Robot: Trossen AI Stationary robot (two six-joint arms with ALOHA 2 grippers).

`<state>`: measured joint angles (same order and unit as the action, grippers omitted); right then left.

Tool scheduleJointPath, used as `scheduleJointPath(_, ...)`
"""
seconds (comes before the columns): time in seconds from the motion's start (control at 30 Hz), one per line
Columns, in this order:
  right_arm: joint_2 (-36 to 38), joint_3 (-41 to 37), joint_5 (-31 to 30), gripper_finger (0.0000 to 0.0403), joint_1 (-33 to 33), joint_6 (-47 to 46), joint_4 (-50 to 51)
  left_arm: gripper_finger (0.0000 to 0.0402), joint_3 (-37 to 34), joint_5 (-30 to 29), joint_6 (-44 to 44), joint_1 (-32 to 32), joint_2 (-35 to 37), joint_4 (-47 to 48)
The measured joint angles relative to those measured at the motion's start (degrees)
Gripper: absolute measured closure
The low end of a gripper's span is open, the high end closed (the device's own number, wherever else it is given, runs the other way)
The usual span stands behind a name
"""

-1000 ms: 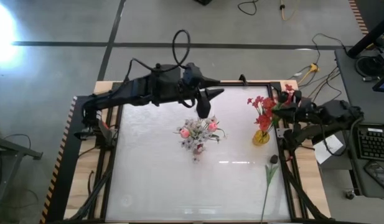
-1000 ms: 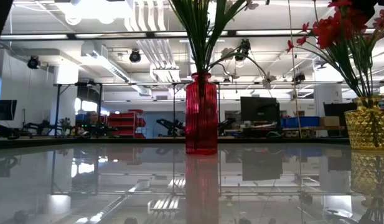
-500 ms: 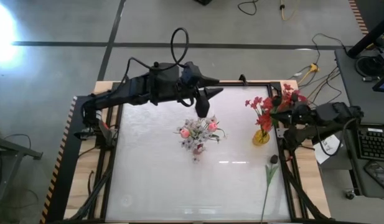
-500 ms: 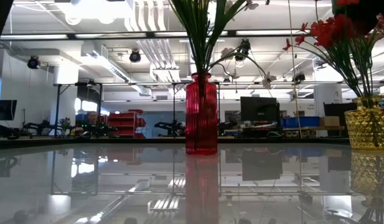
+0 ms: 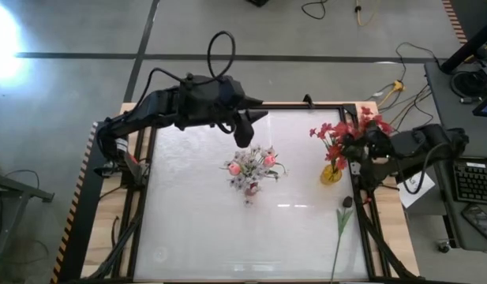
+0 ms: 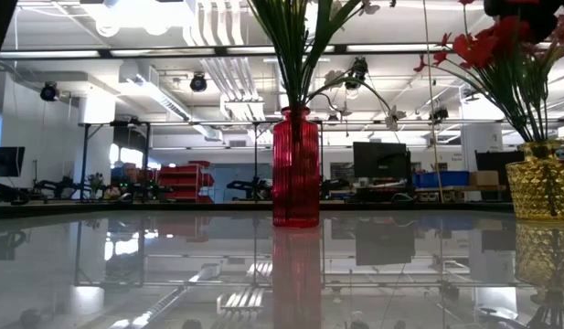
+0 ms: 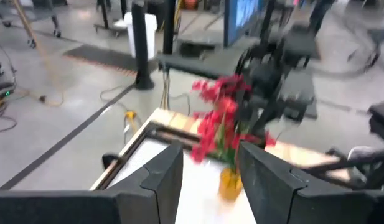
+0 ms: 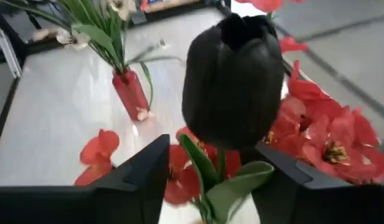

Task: Sort flowers into vase by color
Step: Put the left black flower into the yellow vase, then put the black flower into the yellow vase

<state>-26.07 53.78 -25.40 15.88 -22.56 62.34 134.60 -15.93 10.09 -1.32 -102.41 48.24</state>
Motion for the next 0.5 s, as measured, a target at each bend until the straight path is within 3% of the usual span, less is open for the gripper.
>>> scheduleJointPath(0.27,-10.53,16.23,6.09,0.0165,0.00,-12.52,21.66,0.0261,0.31,-0.16,-1.35,0.02,0.17,8.83)
scheduleJointPath(0.5,-16.60,23.96,15.85,0.0145,0.00,-19.10,25.93,0.0260,0.33,-0.14,-5.40,0.02,0.68,12.48)
